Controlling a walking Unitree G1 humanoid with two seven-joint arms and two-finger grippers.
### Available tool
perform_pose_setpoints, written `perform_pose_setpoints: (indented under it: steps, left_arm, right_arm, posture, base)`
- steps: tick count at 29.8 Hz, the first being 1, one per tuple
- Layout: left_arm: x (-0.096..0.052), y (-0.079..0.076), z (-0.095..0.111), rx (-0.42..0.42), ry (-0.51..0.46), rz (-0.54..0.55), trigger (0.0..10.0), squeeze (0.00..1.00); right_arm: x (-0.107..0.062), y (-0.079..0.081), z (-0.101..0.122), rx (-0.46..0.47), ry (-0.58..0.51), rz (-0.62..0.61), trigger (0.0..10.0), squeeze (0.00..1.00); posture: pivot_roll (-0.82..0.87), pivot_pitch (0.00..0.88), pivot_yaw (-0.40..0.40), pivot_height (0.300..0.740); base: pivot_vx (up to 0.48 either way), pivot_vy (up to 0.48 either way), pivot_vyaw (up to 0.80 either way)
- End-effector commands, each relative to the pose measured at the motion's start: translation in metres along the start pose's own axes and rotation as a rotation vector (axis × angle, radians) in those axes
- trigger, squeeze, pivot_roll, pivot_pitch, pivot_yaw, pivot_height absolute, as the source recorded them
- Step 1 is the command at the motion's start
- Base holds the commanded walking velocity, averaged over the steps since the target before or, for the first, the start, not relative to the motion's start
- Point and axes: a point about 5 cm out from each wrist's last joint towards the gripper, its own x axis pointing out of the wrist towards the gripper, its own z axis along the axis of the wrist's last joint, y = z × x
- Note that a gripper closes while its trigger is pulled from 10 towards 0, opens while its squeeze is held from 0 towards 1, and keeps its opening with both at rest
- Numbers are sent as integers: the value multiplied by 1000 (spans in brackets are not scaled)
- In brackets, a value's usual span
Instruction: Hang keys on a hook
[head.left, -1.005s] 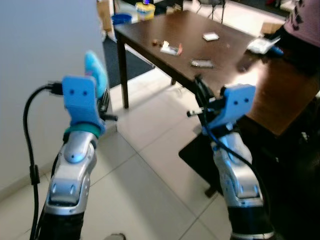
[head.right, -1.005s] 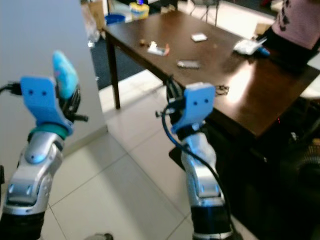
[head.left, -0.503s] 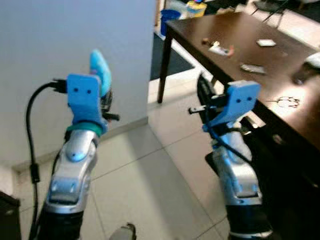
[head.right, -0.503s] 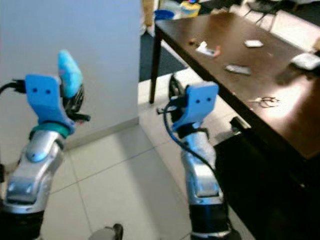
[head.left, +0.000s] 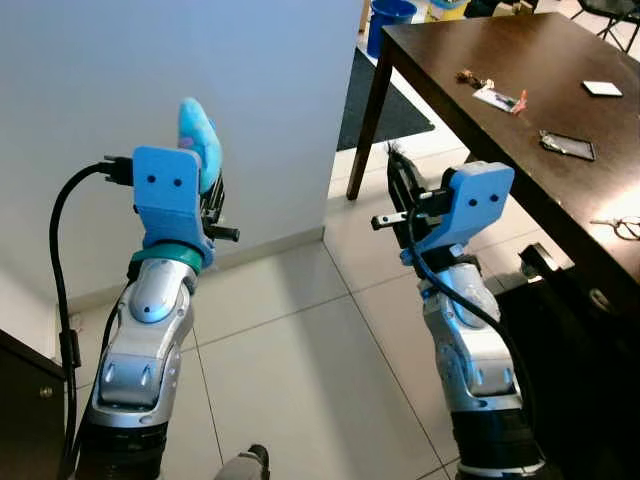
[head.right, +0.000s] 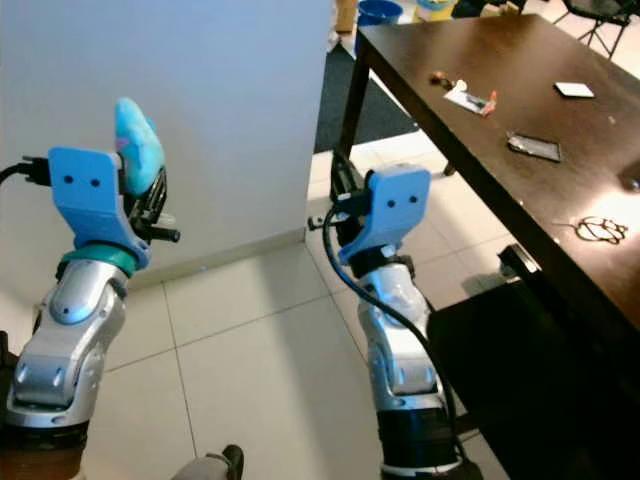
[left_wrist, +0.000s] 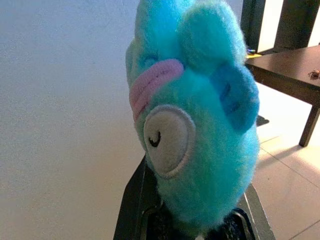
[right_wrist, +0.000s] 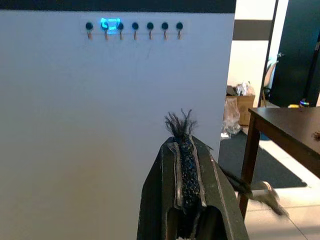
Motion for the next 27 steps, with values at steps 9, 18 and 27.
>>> perform_pose_setpoints:
  steps: [9, 18, 27]
  left_arm:
    - [-2, 3, -2, 45, -3, 1, 10000, 0]
    - [-36, 30, -28, 214, 75, 23, 10000, 0]
    - [-54, 53, -25, 242, 45, 202, 10000, 0]
  right_arm:
    - [-3, -1, 1, -86, -22, 16, 10000, 0]
    - [-26, -32, -16, -169, 67, -32, 10000, 0]
    - [-32, -47, -16, -149, 90, -62, 10000, 0]
  posture:
    - [93, 17, 51, 740]
    - [102, 22, 27, 740]
    - [125, 4, -1, 740]
  base:
    - [480, 0, 0]
    - [480, 0, 0]
    - [453, 0, 0]
